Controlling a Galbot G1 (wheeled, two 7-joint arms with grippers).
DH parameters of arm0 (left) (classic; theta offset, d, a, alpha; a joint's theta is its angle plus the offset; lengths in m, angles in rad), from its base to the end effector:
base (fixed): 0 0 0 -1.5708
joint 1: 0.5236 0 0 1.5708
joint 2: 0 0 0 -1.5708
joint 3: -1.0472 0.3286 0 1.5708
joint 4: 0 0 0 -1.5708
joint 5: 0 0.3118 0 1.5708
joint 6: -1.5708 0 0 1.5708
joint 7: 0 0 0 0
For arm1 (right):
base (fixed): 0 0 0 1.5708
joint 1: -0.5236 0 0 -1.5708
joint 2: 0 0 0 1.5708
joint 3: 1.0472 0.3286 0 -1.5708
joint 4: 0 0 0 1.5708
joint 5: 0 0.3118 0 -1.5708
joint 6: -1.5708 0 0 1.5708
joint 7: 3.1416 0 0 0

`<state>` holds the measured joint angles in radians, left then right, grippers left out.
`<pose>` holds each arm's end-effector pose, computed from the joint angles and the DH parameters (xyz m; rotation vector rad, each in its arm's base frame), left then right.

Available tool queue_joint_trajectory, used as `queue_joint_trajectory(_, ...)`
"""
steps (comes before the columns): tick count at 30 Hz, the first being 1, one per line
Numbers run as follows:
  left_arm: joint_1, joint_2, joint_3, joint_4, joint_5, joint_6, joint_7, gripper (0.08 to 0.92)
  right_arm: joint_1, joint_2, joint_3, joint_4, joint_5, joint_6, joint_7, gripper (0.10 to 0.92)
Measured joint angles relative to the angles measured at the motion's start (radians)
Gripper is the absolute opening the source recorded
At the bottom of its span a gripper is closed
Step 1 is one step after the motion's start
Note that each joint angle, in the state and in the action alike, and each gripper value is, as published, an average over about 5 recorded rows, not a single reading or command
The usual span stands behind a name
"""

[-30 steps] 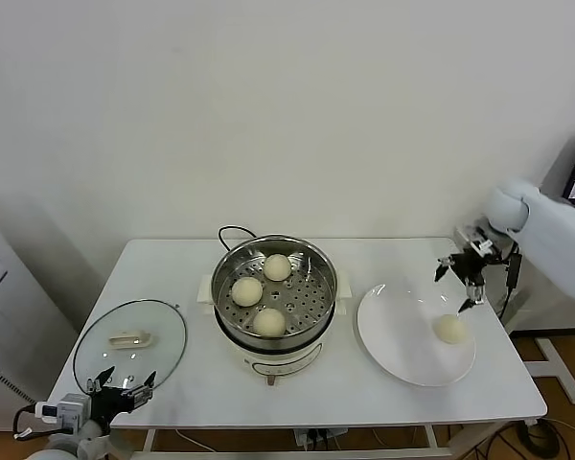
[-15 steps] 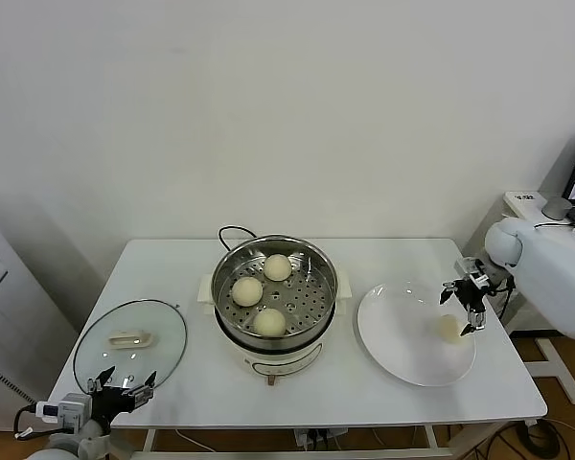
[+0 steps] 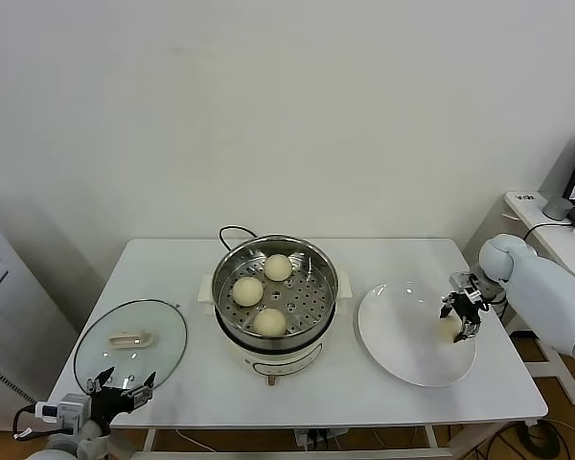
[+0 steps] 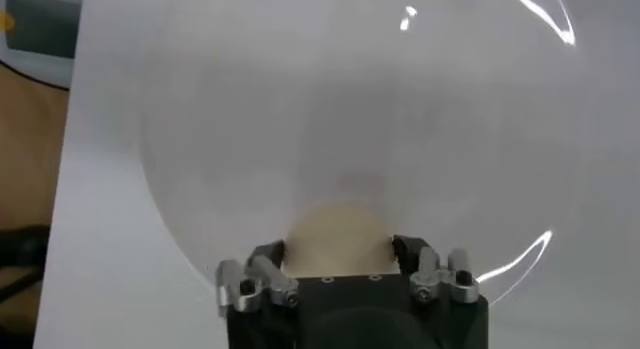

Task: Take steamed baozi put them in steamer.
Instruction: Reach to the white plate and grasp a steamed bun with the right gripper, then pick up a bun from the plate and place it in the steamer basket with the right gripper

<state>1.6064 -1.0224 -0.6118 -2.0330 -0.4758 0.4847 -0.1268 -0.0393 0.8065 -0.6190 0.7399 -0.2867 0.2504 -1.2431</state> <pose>0.1566 0.1198 -0.2737 -0.0424 -2.5478 -0.1629 0.4997 -0.2487 -0.2121 1.3622 -1.2170 1.3376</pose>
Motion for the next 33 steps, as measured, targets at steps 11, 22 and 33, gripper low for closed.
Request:
queue_joint_trajectory(11,0.004,-0.012,0.000,-0.008,0.010,0.005,-0.003,0.823,0.034,-0.037,-0.037,0.045,0.053,-0.036,-0.012,0.433)
queue_joint_trajectory(22,0.016,-0.013,-0.006,-0.024,0.015,0.005,-0.003,0.823,0.343,-0.100,-0.393,0.255,0.398,-0.220,0.000,0.436)
queue_joint_trajectory(33,0.019,-0.017,0.000,-0.032,0.020,0.004,-0.003,0.823,0.700,-0.011,-0.732,0.396,0.751,-0.418,0.035,0.439)
